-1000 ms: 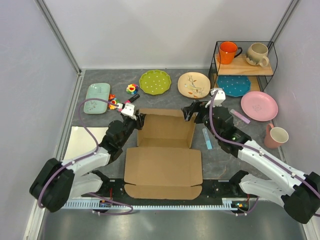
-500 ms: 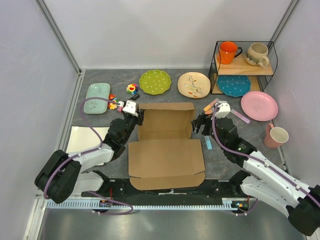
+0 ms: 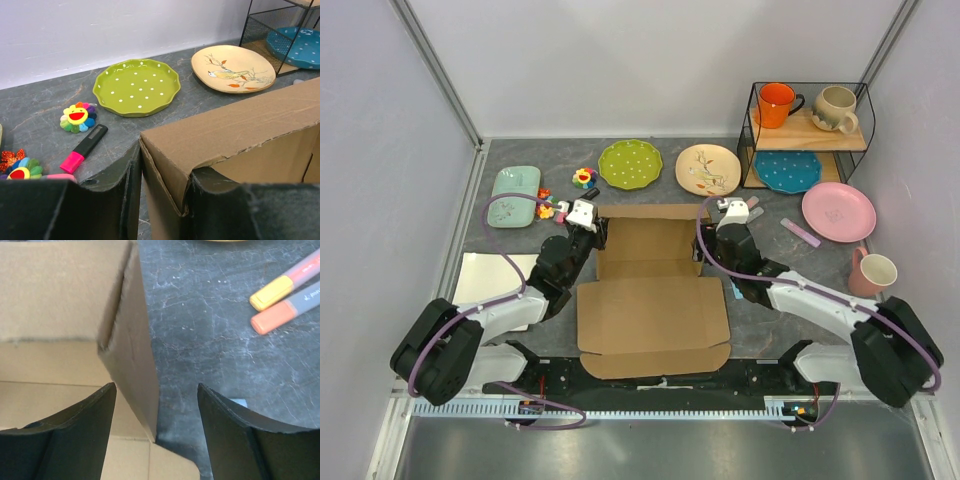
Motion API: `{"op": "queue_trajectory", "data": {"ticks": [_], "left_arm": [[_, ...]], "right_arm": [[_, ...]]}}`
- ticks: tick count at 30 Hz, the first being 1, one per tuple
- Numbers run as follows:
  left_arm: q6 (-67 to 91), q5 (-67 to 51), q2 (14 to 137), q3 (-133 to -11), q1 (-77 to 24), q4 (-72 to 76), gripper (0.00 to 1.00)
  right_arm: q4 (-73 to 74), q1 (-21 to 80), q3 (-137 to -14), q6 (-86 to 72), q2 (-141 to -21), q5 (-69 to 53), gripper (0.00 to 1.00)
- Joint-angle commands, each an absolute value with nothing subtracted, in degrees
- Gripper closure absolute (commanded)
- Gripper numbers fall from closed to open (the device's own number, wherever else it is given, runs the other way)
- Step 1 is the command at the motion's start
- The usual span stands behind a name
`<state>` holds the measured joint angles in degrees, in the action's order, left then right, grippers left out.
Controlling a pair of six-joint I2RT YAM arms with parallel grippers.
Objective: Fold the paper box
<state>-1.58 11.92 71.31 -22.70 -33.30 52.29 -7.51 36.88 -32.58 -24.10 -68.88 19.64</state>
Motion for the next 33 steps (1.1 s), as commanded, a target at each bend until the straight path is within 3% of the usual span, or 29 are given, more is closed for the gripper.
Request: {"op": "queue_trajectory", "data": {"ticks": [1, 2, 5, 8, 11, 13, 15, 19, 28, 33], "left_arm": [[-2.6, 11.9, 71.4, -25.0, -33.5, 54.0, 0.98], [-2.5, 11.9, 71.5, -25.1, -33.5, 53.7, 0.98], [-1.8, 12.0, 71.4, -25.6, -33.5, 52.0, 0.98], [-1.1, 12.4, 71.3, -27.2, -33.5, 48.0, 0.95], [-0.7, 12.5, 71.6, -29.4, -33.5, 43.0, 0.79], [-0.7, 11.8, 71.5, -31.1, -33.5, 38.9, 0.62], [-0.5, 11.0, 70.5, -32.0, -33.5, 36.4, 0.43], [-0.5, 7.4, 66.9, -32.3, -33.5, 31.5, 0.29], [2.2, 8.4, 62.1, -29.8, -33.5, 25.0, 0.27], [4.7, 11.8, 66.4, -28.5, -33.5, 28.4, 0.35]], "right_arm": [[-16.5, 36.8, -37.0, -22.9, -73.8, 20.9, 0.31], [-17.6, 36.8, -36.5, -22.8, -75.0, 21.1, 0.35], [-19.9, 36.8, -35.5, -22.4, -76.2, 22.2, 0.65], [-20.7, 36.8, -34.5, -22.2, -76.0, 23.1, 0.79], [-20.7, 36.8, -34.1, -21.8, -75.2, 24.2, 0.93], [-20.7, 36.8, -34.0, -21.3, -74.5, 24.9, 1.00], [-21.2, 36.8, -34.1, -20.7, -74.2, 25.7, 1.00], [-22.2, 36.8, -34.4, -20.1, -73.4, 26.9, 1.00], [-23.4, 37.0, -37.1, -19.8, -73.3, 27.7, 1.00], [-23.5, 37.8, -37.4, -19.8, -72.0, 28.4, 1.00]]}}
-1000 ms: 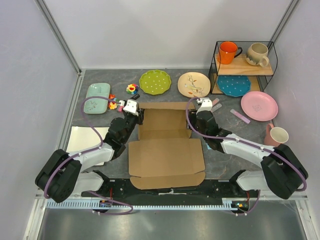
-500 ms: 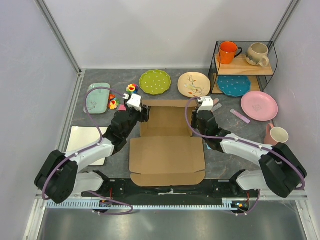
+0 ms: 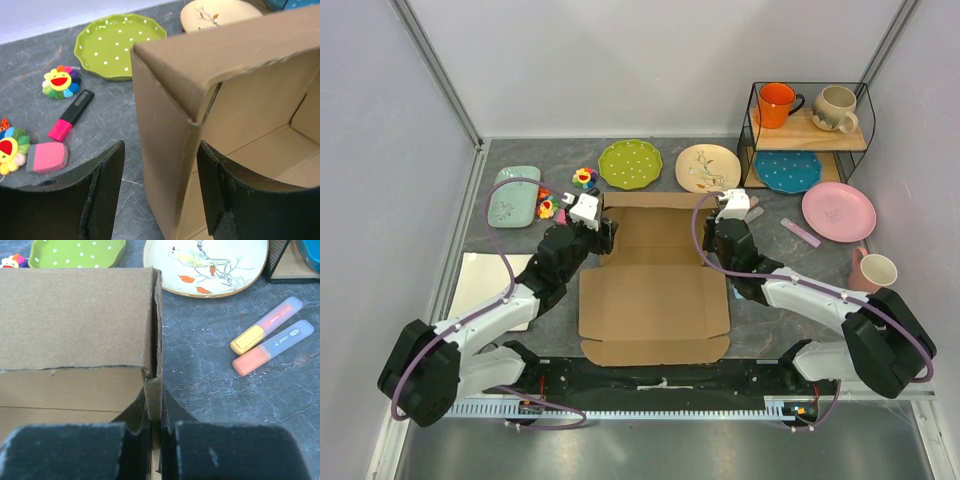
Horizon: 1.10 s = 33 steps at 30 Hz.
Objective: Fold the paper box
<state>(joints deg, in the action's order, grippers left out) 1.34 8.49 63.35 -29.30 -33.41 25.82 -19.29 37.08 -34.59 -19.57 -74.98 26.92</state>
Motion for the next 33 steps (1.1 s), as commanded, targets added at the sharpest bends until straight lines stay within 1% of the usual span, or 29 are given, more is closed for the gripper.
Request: {"op": "queue_trajectory", "data": {"ticks": [1, 8, 10, 11, 12, 15, 21, 22, 23, 24, 25, 27, 29, 33], "left_arm": [[5.3, 12.2, 67.5, -28.6, -33.6, 29.4, 0.36], [8.6, 19.6, 75.8, -27.2, -34.3, 40.6, 0.42], [8.5, 22.0, 77.8, -27.2, -34.6, 43.5, 0.57], [7.8, 22.8, 78.4, -27.2, -34.6, 44.8, 0.66], [7.7, 24.8, 79.0, -27.3, -34.6, 47.5, 0.80], [6.7, 27.2, 81.2, -29.2, -34.7, 48.6, 0.98], [6.2, 30.6, 84.8, -31.4, -35.0, 49.2, 0.98], [6.6, 30.4, 84.6, -31.3, -35.1, 49.2, 0.97], [6.8, 30.1, 84.6, -31.2, -35.1, 49.0, 0.88], [7.2, 29.9, 83.9, -30.9, -35.1, 48.8, 0.61], [7.8, 29.8, 83.5, -30.9, -35.1, 47.8, 0.45], [8.3, 29.4, 82.7, -30.7, -35.1, 47.0, 0.24], [8.4, 29.1, 82.4, -30.4, -35.1, 46.8, 0.20], [7.7, 27.3, 80.8, -30.1, -35.1, 46.2, 0.14]], "right_arm": [[-23.4, 38.1, -37.5, -19.8, -71.7, 28.6, 1.00], [-22.9, 41.4, -37.5, -19.0, -69.3, 30.3, 1.00], [-23.4, 42.3, -37.1, -18.2, -68.9, 31.5, 1.00], [-23.5, 42.5, -37.1, -17.8, -68.9, 31.8, 1.00], [-23.6, 42.7, -37.1, -17.7, -69.2, 32.7, 1.00], [-23.7, 43.2, -37.2, -16.9, -69.6, 33.3, 1.00], [-24.2, 43.7, -37.1, -16.2, -69.9, 35.2, 1.00], [-24.1, 43.7, -37.1, -16.0, -69.9, 35.6, 1.00], [-24.1, 43.7, -37.1, -15.9, -69.8, 35.9, 1.00], [-24.1, 43.8, -37.3, -15.6, -69.9, 35.9, 1.00], [-24.0, 43.7, -37.4, -15.5, -70.0, 36.0, 1.00], [-24.0, 43.7, -37.7, -15.3, -70.4, 36.4, 1.00], [-24.0, 43.8, -37.9, -15.4, -70.7, 36.4, 1.00], [-24.1, 43.7, -38.3, -15.2, -71.7, 36.9, 1.00]]}}
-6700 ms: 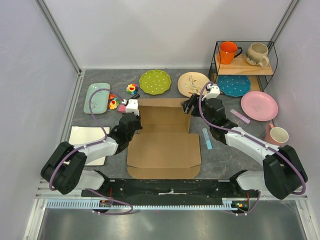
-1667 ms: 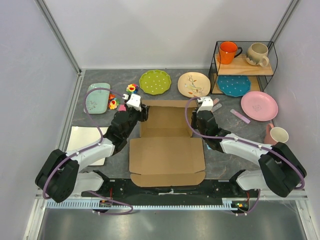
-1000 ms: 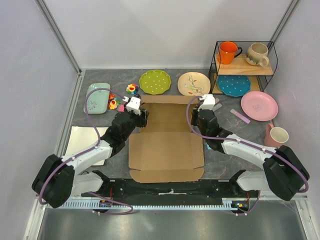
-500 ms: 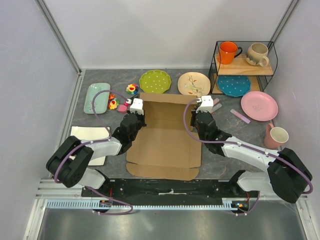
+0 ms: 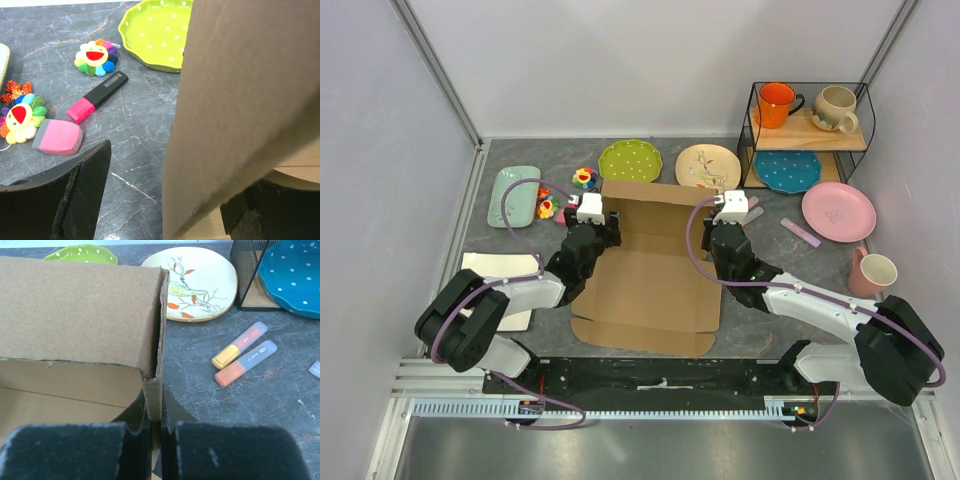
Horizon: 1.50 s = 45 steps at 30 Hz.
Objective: Fold the paper box
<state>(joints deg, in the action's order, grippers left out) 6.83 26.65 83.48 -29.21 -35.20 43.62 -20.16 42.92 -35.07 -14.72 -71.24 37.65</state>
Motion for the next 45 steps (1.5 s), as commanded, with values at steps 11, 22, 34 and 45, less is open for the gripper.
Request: {"op": "queue_trajectory", "data": {"ticks": [11, 22, 34, 45], "left_arm": [[19.0, 30.7, 72.5, -33.2, -35.0, 31.1, 0.00], [17.9, 25.7, 71.1, -30.5, -35.0, 31.4, 0.06], [12.6, 10.1, 65.9, -28.9, -35.0, 32.2, 0.03], [11.6, 8.0, 60.6, -30.2, -30.9, 22.4, 0.04]], "right_arm": [[-23.9, 43.7, -38.9, -15.4, -72.8, 37.0, 1.00], [-22.8, 43.7, -40.9, -15.8, -74.1, 38.6, 1.00], [-21.2, 43.6, -42.7, -16.0, -75.8, 40.7, 1.00], [-20.7, 43.2, -42.7, -16.0, -75.7, 40.3, 1.00]]}}
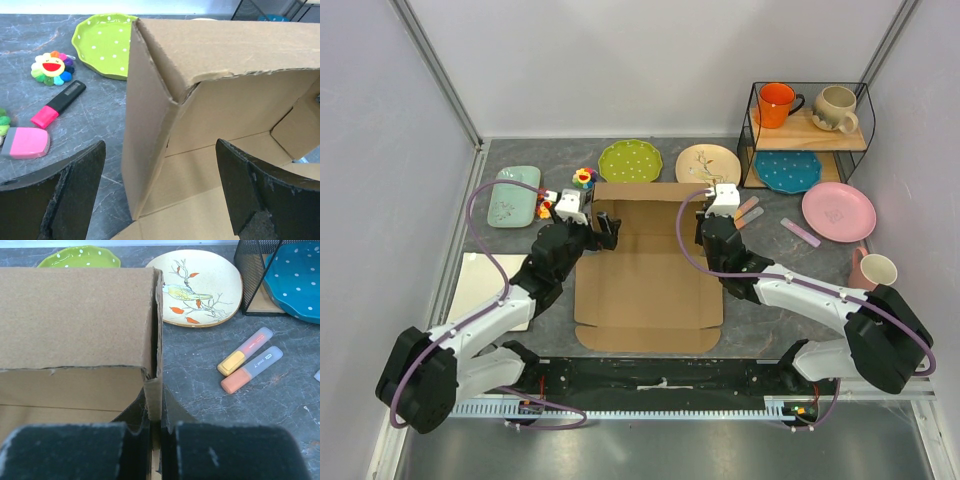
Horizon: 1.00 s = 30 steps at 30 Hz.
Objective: Fold the paper box
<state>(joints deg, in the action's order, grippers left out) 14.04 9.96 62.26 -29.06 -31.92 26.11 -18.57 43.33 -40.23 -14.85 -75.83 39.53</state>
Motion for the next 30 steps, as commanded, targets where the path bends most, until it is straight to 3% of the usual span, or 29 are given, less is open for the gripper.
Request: {"op": "queue_trajectory", "data": {"ticks": [1, 8, 20, 23, 30], "left_arm": [[11.7, 7.5, 60.2, -30.1, -30.2, 21.9, 0.04], [12.9, 6.9, 59.9, -30.0, -28.9, 22.8, 0.09], [12.0, 6.7, 69.9, -38.4, -28.3, 24.3, 0.30], [11.8, 7.7, 72.4, -38.1, -28.3, 25.3, 0.38], [11.4, 11.4, 75.3, -36.7, -28.5, 27.9, 0.81]], "right_arm": [[-20.7, 43.0, -42.7, -15.9, -75.6, 40.2, 1.00], [-21.1, 43.1, -42.1, -16.4, -75.6, 39.6, 1.00], [-21.4, 43.0, -42.0, -16.3, -75.7, 39.1, 1.00], [-21.4, 43.0, -42.1, -16.4, -75.5, 38.7, 1.00], [-20.8, 43.0, -42.6, -16.1, -74.5, 38.7, 1.00]]}}
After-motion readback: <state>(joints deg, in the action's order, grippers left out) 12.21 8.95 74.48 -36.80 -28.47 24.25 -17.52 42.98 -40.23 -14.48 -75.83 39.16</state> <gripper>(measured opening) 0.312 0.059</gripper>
